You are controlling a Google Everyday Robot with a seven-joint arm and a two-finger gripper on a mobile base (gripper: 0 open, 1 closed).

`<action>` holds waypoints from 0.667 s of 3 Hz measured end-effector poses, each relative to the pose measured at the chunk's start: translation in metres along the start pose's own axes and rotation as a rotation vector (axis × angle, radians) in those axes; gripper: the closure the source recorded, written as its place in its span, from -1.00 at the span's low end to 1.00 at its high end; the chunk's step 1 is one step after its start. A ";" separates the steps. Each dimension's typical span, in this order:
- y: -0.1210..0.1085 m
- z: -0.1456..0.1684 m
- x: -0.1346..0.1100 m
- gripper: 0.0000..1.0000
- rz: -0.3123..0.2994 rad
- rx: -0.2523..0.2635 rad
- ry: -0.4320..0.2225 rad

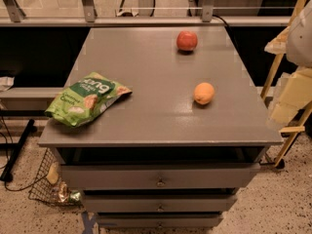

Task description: Move orange near green rice chip bag

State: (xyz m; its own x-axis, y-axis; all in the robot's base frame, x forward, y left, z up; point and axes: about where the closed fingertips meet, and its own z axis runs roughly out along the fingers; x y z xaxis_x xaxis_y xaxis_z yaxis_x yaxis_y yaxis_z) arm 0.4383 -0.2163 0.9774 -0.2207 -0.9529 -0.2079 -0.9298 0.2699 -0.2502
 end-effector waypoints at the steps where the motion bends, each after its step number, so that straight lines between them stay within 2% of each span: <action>1: 0.000 0.000 0.000 -1.00 0.000 0.000 0.000; 2: -0.015 0.009 -0.001 -1.00 0.097 -0.001 -0.085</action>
Offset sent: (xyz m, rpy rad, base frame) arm 0.0477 -0.0087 -0.0158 0.2943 -0.0057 -0.1916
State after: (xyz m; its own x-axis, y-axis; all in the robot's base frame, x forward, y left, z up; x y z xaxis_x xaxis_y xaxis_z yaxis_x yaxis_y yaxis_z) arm 0.4551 -0.2184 0.9723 -0.2836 -0.9072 -0.3106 -0.9055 0.3600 -0.2245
